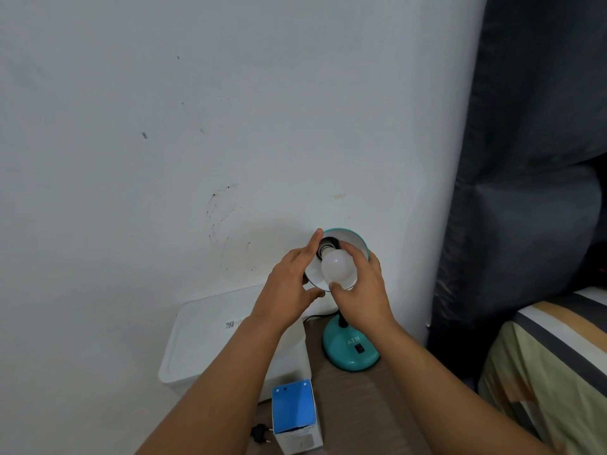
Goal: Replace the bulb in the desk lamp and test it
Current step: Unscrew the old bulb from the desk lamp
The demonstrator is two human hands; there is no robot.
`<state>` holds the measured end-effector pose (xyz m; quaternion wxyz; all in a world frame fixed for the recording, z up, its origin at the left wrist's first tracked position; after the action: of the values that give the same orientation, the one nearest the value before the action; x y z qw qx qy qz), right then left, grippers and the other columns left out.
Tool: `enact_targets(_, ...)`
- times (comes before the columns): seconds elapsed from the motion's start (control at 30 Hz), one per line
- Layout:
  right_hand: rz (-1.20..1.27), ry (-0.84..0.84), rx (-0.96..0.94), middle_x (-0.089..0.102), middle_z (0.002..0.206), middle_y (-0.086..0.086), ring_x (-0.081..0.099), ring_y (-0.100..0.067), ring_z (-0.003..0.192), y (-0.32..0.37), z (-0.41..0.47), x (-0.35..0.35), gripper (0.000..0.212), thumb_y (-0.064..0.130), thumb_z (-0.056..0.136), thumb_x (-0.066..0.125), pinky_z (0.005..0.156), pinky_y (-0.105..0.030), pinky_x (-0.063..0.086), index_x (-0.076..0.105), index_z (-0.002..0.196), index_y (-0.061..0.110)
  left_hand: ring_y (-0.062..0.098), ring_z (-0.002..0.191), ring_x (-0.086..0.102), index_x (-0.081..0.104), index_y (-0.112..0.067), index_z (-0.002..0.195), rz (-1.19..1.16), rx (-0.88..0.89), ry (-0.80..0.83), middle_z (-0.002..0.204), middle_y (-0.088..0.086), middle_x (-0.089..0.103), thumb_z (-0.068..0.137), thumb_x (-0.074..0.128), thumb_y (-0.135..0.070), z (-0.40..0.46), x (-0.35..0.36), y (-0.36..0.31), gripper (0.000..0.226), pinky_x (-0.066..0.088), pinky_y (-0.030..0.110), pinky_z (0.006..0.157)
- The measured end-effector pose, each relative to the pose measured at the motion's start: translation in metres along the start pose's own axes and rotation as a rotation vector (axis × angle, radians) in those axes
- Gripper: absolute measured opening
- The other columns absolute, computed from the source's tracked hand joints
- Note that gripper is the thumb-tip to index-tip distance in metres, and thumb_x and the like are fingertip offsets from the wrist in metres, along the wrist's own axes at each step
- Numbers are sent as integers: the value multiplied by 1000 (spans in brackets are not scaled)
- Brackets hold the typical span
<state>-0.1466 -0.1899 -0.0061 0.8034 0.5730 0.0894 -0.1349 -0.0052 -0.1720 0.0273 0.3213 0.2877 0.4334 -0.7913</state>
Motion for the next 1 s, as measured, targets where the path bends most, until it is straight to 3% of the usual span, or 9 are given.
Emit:
enact_targets(0.07, -7, -9, 32, 34, 146, 1, 37, -20, 131, -3, 0, 0, 83, 28, 72, 77, 107, -39, 38, 32, 142, 32, 5, 100, 51, 15, -43, 156, 2, -3, -5, 115, -9, 52, 83, 79, -22, 0, 0, -1, 100, 50, 17, 91)
enact_targets(0.17, -91, -67, 97, 35, 148, -4, 35, -25, 134, -10, 1, -7, 81, 53, 66, 77, 107, -42, 37, 43, 134, 27, 4, 96, 51, 14, -45, 155, 12, -8, -3, 110, -12, 50, 81, 80, -19, 0, -1, -1, 102, 52, 22, 89)
enact_targets(0.27, -172, -32, 26, 27, 154, -4, 31, -29, 135, -4, 1, -4, 64, 34, 76, 75, 104, -40, 37, 44, 133, 37, 5, 96, 51, 15, -43, 156, 6, -13, 11, 109, -10, 50, 79, 82, -16, 0, 0, 0, 106, 51, 21, 91)
enact_targets(0.37, -137, -8, -24, 26, 152, -4, 37, -31, 132, -2, 0, -2, 69, 14, 78, 69, 106, -44, 40, 42, 131, 46, 7, 99, 53, 16, -42, 156, -3, -14, 14, 110, -9, 51, 77, 83, -13, 0, 1, 0, 107, 51, 23, 93)
enact_targets(0.5, -61, 20, 3, 20, 157, -2, 26, -22, 142, -4, 0, 1, 77, 22, 75, 75, 110, -34, 33, 35, 139, 38, 7, 100, 53, 16, -43, 156, -2, -13, 4, 113, -9, 52, 79, 83, -17, 0, 1, 0, 105, 51, 22, 92)
enact_targets(0.63, -63, -38, 82, 32, 151, -4, 29, -20, 140, -10, -1, -4, 75, 43, 70, 80, 104, -30, 35, 42, 133, 27, 8, 95, 53, 15, -45, 155, 25, -24, 5, 110, -10, 52, 79, 82, -17, 0, 1, 2, 105, 52, 25, 89)
enact_targets(0.73, -135, -21, 25, 25, 155, -8, 31, -28, 138, -4, -4, -4, 62, 33, 77, 75, 103, -34, 35, 44, 132, 34, 7, 96, 52, 16, -43, 156, 25, -23, 10, 112, -8, 53, 79, 82, -16, 0, 1, 1, 105, 51, 23, 89)
enact_targets(0.83, -228, -24, -44, 16, 159, -7, 36, -33, 132, 5, -7, -7, 65, 18, 83, 66, 102, -40, 38, 38, 136, 42, 9, 99, 54, 17, -42, 156, 14, -23, 13, 115, -5, 55, 78, 82, -15, 0, 1, 1, 105, 51, 22, 90)
enact_targets(1.0, -165, -8, -36, 19, 160, -2, 26, -24, 142, 3, -9, -14, 69, 36, 82, 72, 107, -34, 30, 38, 141, 34, 9, 96, 52, 12, -42, 156, 38, -42, 28, 118, -3, 55, 79, 83, -17, 0, 3, 2, 108, 49, 19, 86)
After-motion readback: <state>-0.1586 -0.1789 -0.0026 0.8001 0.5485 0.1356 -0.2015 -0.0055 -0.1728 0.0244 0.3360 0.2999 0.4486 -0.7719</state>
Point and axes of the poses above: each hand's wrist, its own z-axis towards the middle knuckle, its own x-axis out of the palm, y = z × x, the point moved 10 cm from there along z, towards the middle knuckle
